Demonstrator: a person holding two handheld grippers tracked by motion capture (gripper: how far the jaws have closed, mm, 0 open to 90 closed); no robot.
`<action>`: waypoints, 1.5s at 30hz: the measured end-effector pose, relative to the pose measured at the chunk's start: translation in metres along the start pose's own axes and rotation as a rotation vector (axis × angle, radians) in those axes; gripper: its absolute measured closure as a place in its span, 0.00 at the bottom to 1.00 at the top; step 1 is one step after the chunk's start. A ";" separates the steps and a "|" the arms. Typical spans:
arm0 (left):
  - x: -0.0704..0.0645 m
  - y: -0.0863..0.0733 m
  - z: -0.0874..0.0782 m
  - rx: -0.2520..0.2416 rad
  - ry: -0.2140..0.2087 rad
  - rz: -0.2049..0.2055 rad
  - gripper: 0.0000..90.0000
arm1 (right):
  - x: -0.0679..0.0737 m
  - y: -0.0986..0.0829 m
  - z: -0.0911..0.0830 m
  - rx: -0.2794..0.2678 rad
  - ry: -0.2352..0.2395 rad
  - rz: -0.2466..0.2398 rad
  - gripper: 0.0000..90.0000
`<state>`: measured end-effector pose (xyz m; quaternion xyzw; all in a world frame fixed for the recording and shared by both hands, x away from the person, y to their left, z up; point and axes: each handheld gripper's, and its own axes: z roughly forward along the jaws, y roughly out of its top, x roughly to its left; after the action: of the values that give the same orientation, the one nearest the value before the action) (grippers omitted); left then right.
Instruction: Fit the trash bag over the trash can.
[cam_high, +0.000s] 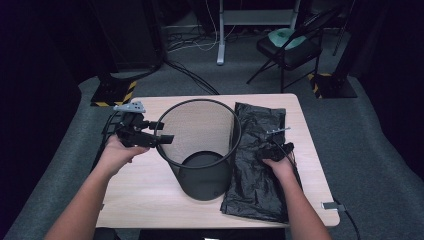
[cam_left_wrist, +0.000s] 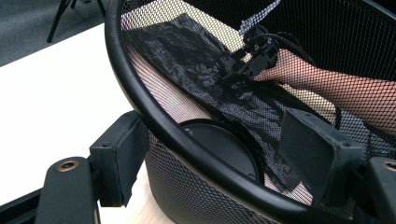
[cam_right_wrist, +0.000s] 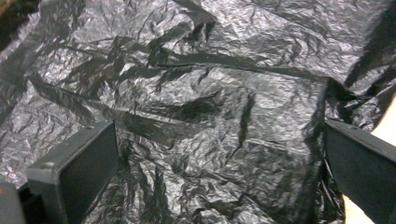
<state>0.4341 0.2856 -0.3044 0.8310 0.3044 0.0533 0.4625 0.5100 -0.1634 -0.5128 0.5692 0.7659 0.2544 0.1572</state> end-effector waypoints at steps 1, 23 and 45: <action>0.000 0.000 0.000 0.000 0.000 -0.001 0.27 | 0.002 0.000 0.001 0.003 -0.007 -0.010 0.00; -0.002 -0.001 -0.001 0.000 0.011 0.005 0.27 | 0.013 0.000 -0.013 0.006 0.091 -0.203 0.72; -0.010 -0.002 0.006 -0.012 -0.044 0.000 0.27 | -0.018 0.012 -0.073 -0.004 0.234 -0.318 0.94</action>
<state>0.4275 0.2758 -0.3074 0.8293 0.2936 0.0368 0.4740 0.4857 -0.1929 -0.4468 0.4076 0.8586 0.2921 0.1064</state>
